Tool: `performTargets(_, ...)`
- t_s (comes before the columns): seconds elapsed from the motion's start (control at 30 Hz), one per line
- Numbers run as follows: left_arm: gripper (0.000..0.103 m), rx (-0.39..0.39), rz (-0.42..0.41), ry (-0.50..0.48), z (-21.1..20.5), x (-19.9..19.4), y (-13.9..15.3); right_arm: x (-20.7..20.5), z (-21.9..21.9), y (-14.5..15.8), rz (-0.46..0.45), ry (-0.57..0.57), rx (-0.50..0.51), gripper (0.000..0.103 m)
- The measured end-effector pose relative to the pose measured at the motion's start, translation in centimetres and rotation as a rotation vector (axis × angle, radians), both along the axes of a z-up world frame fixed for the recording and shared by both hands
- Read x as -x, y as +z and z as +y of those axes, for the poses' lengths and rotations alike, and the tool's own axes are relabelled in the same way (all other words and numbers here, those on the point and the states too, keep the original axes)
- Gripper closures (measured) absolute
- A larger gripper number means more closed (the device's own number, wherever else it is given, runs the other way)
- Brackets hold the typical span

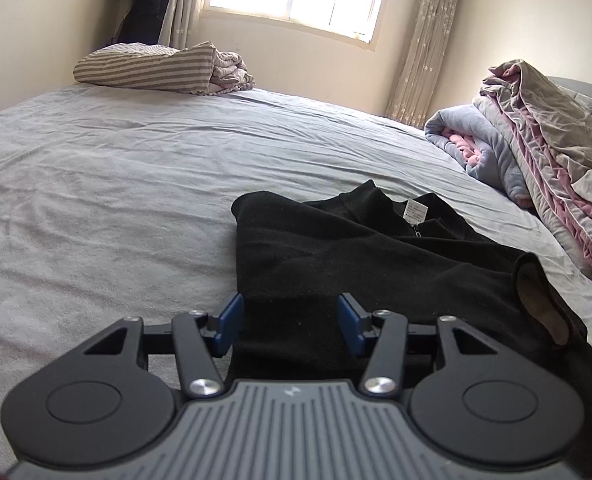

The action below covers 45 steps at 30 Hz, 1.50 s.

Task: Fold small clothes

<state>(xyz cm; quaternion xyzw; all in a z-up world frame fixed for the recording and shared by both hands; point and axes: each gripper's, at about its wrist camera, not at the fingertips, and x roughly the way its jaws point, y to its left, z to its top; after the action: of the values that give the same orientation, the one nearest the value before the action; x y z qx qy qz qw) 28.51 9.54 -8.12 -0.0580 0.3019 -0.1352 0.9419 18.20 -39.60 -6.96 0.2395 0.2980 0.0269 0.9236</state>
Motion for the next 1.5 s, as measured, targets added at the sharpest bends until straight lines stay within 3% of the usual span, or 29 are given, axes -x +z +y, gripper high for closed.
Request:
performTargets(0.07,0.053,-0.012,-0.005,-0.002,-0.3,-0.3,0.2,0.4,0.9,1.1,-0.028,0.002,0.077,0.041)
performTargets(0.2,0.053,0.012,-0.005,0.008,-0.7,-0.9,0.3,0.1,6.7,2.9,-0.091,0.128,0.297,0.023)
performTargets(0.4,0.053,-0.002,0.003,-0.002,-1.8,-1.0,-0.2,-1.8,17.5,1.8,-0.130,0.366,0.619,0.029)
performTargets(0.57,0.053,-0.025,0.004,-0.016,-1.6,-1.4,-0.1,-3.8,17.9,-0.5,-0.066,0.368,0.778,0.034)
performTargets(0.63,0.053,-0.035,0.000,-0.012,-1.2,-1.6,-0.1,-3.8,15.0,-0.5,-0.036,0.306,0.744,0.034)
performTargets(0.73,0.053,-0.037,0.009,-0.007,-0.5,-2.3,-0.4,-3.1,9.7,0.2,-0.005,0.175,0.585,0.034)
performTargets(0.83,0.053,-0.007,0.034,-0.008,-0.1,-3.7,-0.8,-2.2,4.6,0.7,-0.036,0.165,0.289,0.027)
performTargets(0.9,0.053,0.043,0.055,-0.006,0.2,-4.6,-1.0,-2.3,1.4,0.3,-0.037,0.186,0.024,0.026)
performTargets(0.93,0.054,0.072,0.066,0.000,0.4,-5.1,-1.1,-2.7,0.4,0.0,-0.036,0.190,-0.062,0.026)
performTargets(1.0,0.057,0.108,0.083,0.012,0.6,-6.1,-1.1,-3.6,-0.7,-0.7,-0.025,0.175,-0.137,0.026)
performTargets(1.07,0.061,0.124,0.092,0.022,0.6,-6.9,-1.2,-4.7,-1.0,-1.4,0.009,0.146,-0.140,0.026)
performTargets(1.1,0.062,0.136,0.097,0.026,0.7,-7.5,-1.2,-5.3,-1.0,-1.8,0.031,0.123,-0.126,0.032)
performTargets(1.17,0.065,0.169,0.111,0.039,1.1,-8.7,-1.2,-6.1,-0.8,-2.5,0.063,0.087,-0.093,0.051)
performTargets(1.2,0.067,0.186,0.119,0.052,1.3,-9.3,-1.3,-6.3,-0.7,-2.6,0.077,0.068,-0.071,0.068)
performTargets(1.23,0.072,0.203,0.130,0.068,1.5,-9.9,-1.4,-6.6,-0.7,-2.6,0.090,0.053,-0.041,0.078)
performTargets(1.3,0.081,0.225,0.148,0.100,1.8,-10.9,-1.5,-6.5,0.1,-2.0,0.065,0.056,0.018,0.087)
performTargets(1.37,0.099,0.216,0.145,0.111,1.8,-11.5,-1.6,-6.4,0.8,-1.2,0.028,0.066,0.093,0.090)
performTargets(1.5,0.101,0.234,0.048,0.119,1.7,-10.0,-1.1,-5.6,2.1,0.5,-0.051,0.066,0.219,0.093)
